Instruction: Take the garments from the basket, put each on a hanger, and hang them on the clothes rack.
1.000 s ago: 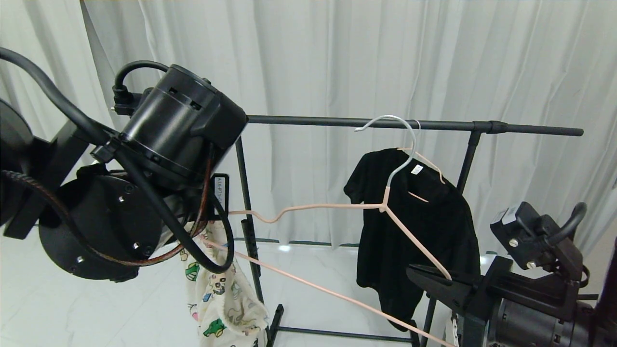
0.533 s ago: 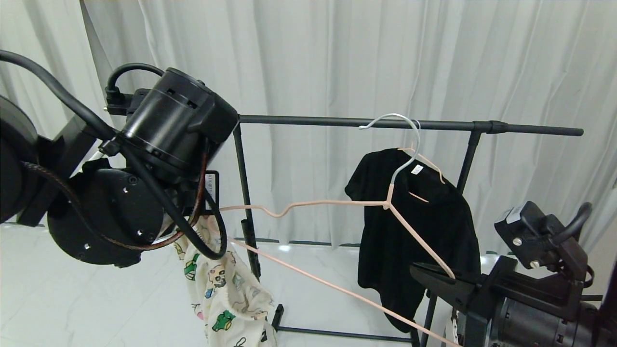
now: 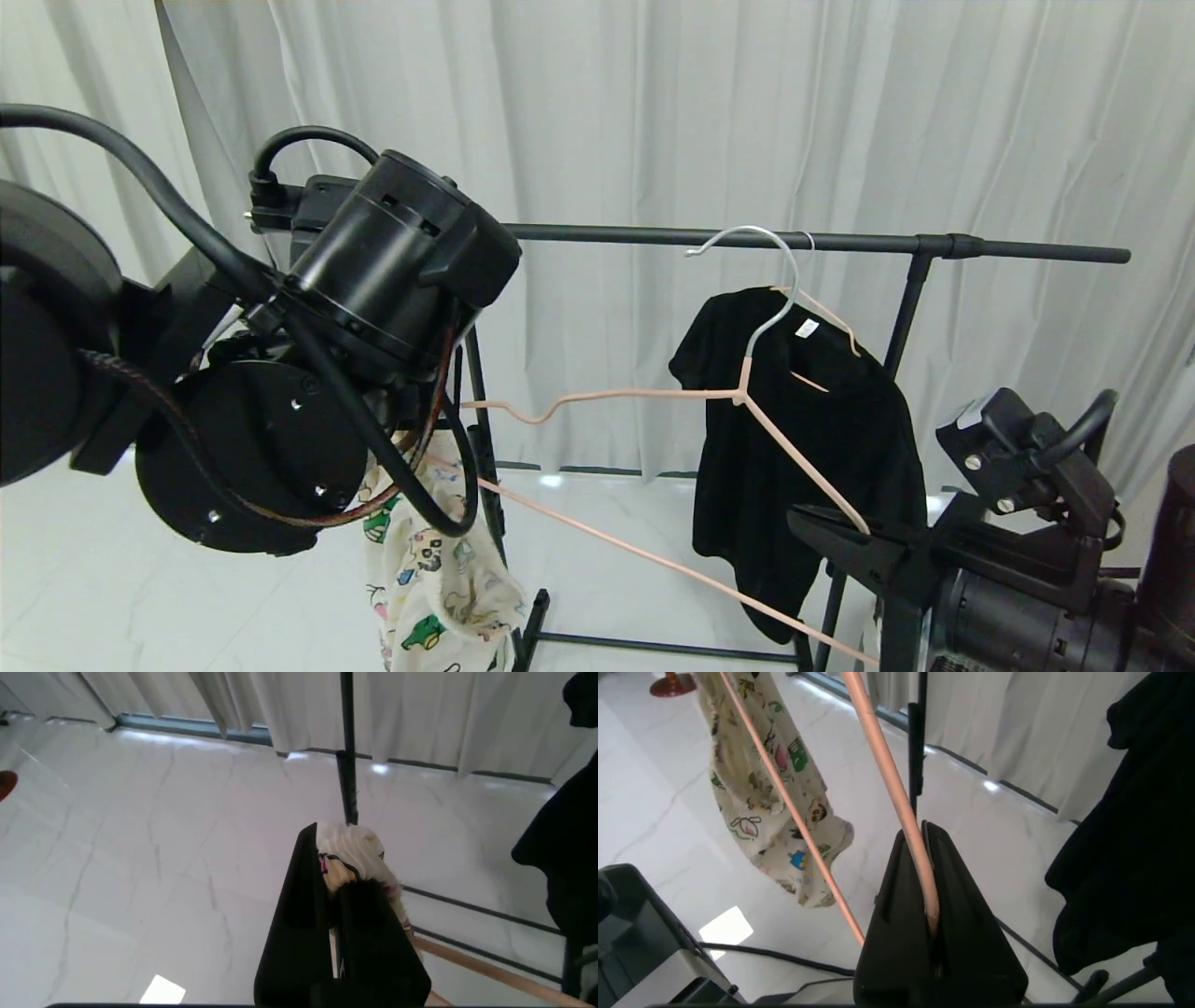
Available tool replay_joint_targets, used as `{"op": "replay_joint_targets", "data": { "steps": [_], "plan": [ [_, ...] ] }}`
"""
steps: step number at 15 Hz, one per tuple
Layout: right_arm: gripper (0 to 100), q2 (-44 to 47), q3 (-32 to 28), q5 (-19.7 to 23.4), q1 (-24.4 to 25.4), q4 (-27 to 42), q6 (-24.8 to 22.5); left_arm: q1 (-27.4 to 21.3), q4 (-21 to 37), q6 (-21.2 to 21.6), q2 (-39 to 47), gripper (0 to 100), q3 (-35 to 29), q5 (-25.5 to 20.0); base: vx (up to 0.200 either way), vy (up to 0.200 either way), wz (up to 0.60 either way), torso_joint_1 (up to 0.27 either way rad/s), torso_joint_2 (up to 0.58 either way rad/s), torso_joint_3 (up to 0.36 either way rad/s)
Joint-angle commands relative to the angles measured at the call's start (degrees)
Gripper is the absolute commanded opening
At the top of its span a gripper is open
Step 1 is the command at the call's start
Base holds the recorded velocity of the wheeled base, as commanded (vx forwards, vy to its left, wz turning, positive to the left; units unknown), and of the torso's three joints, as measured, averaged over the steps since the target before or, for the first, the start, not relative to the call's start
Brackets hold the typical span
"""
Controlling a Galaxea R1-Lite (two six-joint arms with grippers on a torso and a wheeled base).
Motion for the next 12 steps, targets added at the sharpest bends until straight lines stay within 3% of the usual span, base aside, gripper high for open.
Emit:
{"op": "replay_joint_targets", "data": {
  "steps": [1,4,7,12],
  "plan": [
    [0,1.0,0.0,-1.6,-0.1,-0.1,0.0,-0.1,0.0,0.0,0.7,0,-0.1,0.1,0.0,0.0,0.0,0.0,0.0,0.0],
    [0,3.3,-2.0,-2.8,0.1,-0.1,0.0,-0.2,0.0,0.0,1.3,0,-0.2,0.1,0.0,0.0,0.0,0.0,0.0,0.0],
    [0,6.9,-5.4,-8.6,0.1,-0.1,0.1,0.2,0.0,0.2,2.0,0,-0.4,1.3,0.0,0.0,0.0,0.0,0.0,0.0],
    [0,8.3,-7.2,-11.6,0.2,-0.1,0.0,0.3,0.0,0.3,3.6,0,-0.9,1.4,0.0,0.0,0.0,0.0,0.0,0.0]
  ]
}}
